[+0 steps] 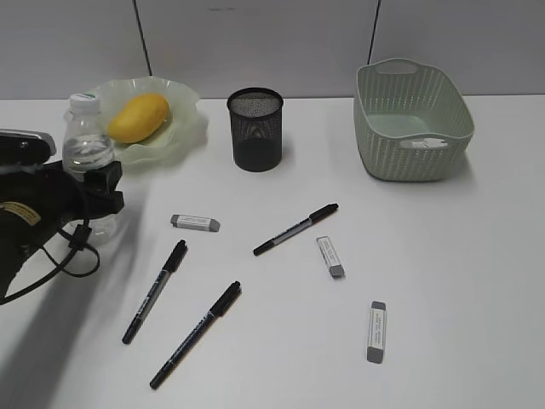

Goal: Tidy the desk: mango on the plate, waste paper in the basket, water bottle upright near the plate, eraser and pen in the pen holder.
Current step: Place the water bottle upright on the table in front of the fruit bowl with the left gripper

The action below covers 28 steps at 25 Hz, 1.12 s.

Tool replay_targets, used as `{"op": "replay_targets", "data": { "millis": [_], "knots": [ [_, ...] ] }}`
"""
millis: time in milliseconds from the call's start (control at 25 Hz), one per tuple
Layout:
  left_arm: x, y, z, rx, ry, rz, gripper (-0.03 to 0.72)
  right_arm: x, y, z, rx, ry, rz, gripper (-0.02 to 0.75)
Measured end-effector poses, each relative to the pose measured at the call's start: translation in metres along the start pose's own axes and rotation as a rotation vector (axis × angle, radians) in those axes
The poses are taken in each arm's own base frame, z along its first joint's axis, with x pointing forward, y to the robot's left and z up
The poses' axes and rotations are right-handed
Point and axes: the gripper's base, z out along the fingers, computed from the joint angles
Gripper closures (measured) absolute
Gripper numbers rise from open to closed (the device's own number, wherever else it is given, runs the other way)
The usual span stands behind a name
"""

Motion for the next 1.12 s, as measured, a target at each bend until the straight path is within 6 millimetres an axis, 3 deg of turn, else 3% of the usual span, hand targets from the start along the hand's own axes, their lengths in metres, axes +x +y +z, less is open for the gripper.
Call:
{"op": "replay_targets", "data": {
  "millis": [320,440,1120],
  "knots": [
    [0.002,-0.001,0.008,0.010,-0.025,0.002,0.199,0.000,0.000,0.000,0.000,0.000,0.000,0.229],
    [0.002,-0.001,0.008,0.011,-0.025,0.002,0.167,0.000,0.000,0.000,0.000,0.000,0.000,0.229],
    [0.004,0.000,-0.008,0.003,-0.001,-0.002,0.087,0.000,0.000,0.000,0.000,-0.001,0.000,0.232]
  ]
}}
